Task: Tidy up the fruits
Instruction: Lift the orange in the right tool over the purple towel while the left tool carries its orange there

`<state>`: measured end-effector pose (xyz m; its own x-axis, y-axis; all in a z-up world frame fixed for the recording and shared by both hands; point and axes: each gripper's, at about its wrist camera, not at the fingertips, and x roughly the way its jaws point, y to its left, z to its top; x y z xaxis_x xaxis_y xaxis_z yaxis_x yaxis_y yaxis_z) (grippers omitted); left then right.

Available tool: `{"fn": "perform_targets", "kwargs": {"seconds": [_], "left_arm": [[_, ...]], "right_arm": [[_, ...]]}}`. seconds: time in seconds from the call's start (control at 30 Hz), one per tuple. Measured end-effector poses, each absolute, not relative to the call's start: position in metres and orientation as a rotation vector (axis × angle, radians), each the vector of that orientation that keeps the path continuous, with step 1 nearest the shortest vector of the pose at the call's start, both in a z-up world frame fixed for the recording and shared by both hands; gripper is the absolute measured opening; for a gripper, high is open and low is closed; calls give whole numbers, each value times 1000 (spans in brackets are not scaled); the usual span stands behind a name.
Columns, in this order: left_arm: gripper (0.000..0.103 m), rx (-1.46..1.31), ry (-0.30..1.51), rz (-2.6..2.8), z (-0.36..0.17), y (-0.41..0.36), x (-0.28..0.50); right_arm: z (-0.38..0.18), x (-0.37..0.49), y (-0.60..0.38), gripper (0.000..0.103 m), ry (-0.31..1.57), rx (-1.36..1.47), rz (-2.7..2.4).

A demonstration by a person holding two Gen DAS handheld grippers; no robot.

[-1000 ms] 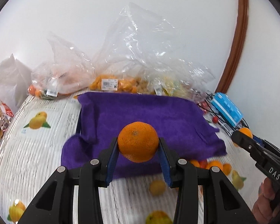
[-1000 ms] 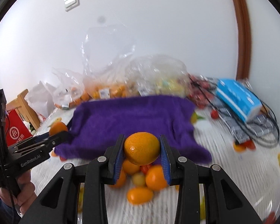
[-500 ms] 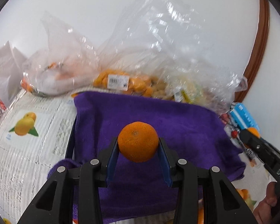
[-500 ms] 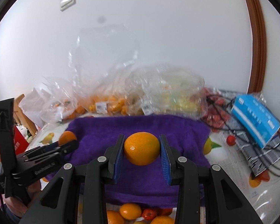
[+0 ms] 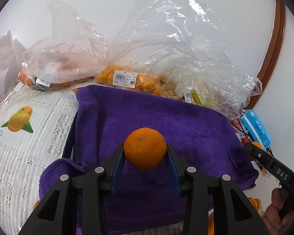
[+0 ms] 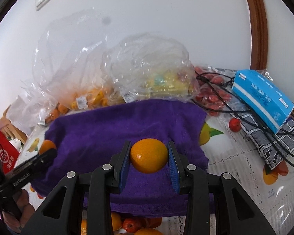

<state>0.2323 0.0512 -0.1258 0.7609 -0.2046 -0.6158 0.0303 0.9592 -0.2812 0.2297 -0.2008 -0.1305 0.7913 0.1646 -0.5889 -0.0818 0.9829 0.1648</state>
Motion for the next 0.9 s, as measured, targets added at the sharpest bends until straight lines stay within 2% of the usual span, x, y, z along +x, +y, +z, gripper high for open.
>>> {"fn": "perform_targets", "kwargs": {"seconds": [0.9], "left_arm": [[39, -256, 722, -112, -132, 49, 238]], "right_arm": [[-153, 244, -191, 36, 736, 104, 138]]}}
